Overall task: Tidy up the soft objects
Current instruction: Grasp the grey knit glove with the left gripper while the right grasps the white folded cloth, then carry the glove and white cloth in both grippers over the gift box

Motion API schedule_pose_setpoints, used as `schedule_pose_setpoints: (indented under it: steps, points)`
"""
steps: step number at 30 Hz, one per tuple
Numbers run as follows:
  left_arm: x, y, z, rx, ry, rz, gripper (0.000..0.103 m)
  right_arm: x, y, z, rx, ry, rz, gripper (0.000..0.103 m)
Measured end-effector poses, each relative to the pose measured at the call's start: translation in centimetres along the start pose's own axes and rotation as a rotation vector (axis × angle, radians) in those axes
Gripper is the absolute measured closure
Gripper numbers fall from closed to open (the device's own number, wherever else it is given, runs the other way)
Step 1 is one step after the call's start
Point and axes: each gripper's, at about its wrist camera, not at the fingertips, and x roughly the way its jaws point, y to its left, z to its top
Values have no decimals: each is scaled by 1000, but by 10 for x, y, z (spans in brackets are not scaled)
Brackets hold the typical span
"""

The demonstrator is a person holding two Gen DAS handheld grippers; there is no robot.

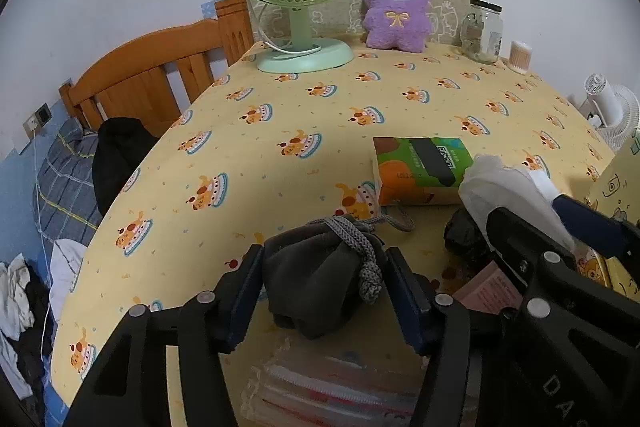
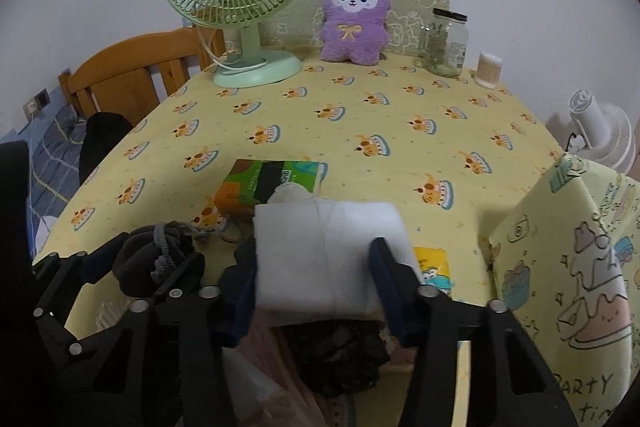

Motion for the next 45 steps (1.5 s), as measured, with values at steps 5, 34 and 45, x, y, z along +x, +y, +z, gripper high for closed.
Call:
schedule_pose_setpoints:
  steps: [5, 34, 45]
  points:
    - [-1, 2, 2, -15, 5, -19, 48, 0, 2, 3, -1, 7, 25, 70]
    - [-90, -25, 29, -4, -152, -62, 51, -91, -18, 28, 36, -139, 57, 81]
    - [-135, -37, 36, 4, -233, -53, 51, -137, -32, 32, 46, -221, 61, 81]
